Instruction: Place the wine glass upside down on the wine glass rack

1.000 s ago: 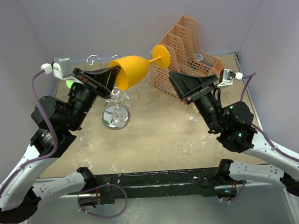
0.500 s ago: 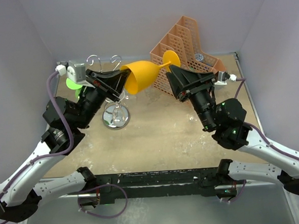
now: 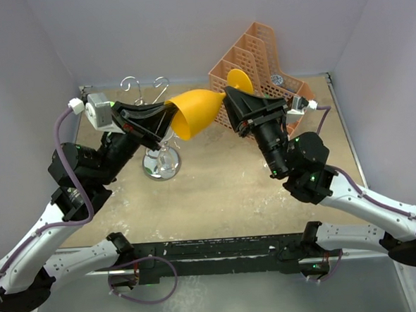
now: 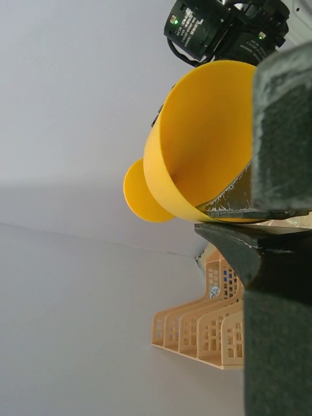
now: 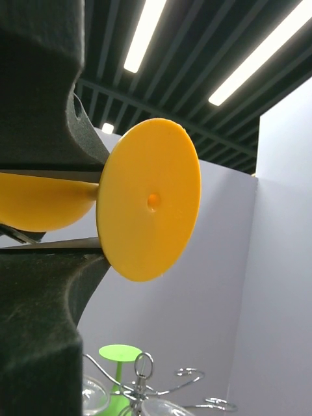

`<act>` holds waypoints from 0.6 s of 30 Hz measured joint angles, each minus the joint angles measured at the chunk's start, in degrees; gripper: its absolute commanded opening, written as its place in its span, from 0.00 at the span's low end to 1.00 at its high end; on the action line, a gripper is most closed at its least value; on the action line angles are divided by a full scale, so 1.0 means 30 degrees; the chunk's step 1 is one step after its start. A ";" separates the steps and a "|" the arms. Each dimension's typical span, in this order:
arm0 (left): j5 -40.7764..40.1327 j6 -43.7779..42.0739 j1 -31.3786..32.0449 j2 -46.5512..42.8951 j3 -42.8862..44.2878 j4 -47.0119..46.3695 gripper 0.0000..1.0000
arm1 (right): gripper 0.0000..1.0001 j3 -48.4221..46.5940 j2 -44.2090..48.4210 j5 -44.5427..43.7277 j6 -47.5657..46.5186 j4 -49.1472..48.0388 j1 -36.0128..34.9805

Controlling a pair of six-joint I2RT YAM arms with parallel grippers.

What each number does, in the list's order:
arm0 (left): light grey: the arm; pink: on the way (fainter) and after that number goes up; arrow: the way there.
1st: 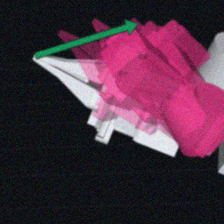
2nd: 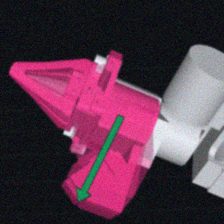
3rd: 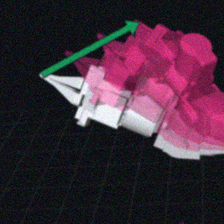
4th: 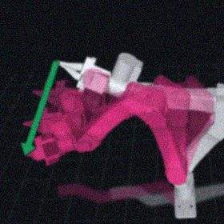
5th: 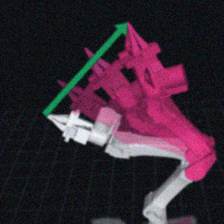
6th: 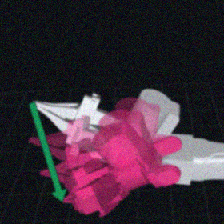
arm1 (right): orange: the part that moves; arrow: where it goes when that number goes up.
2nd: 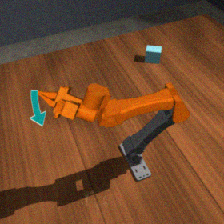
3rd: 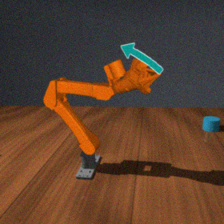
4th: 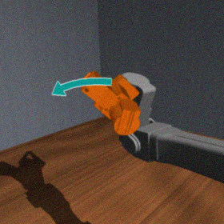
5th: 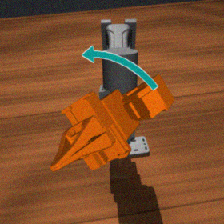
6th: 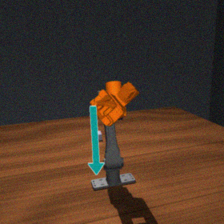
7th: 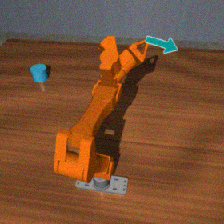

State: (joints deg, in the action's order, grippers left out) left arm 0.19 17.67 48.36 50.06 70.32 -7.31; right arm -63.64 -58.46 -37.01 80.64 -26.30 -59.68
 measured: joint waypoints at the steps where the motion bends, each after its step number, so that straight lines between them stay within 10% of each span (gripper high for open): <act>1: 0.0168 -0.0095 0.0000 -0.0044 -0.0036 -0.0029 0.00 | 0.33 0.0000 -0.0029 0.0015 -0.0029 -0.0211 -0.0015; 10: 0.1056 -0.0328 -0.0051 -0.0138 -0.0306 0.0095 0.02 | 0.00 0.0000 -0.0153 0.0160 -0.0168 -0.1807 -0.0124; 18: 0.1290 -0.0087 -0.0073 -0.0714 -0.0867 0.1137 0.40 | 0.00 0.0546 0.0022 0.0007 -0.1690 -0.2608 -0.0102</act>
State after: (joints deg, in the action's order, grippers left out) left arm 4.05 17.41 48.14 47.92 67.72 -3.90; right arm -62.00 -58.39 -36.99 75.57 -34.13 -59.99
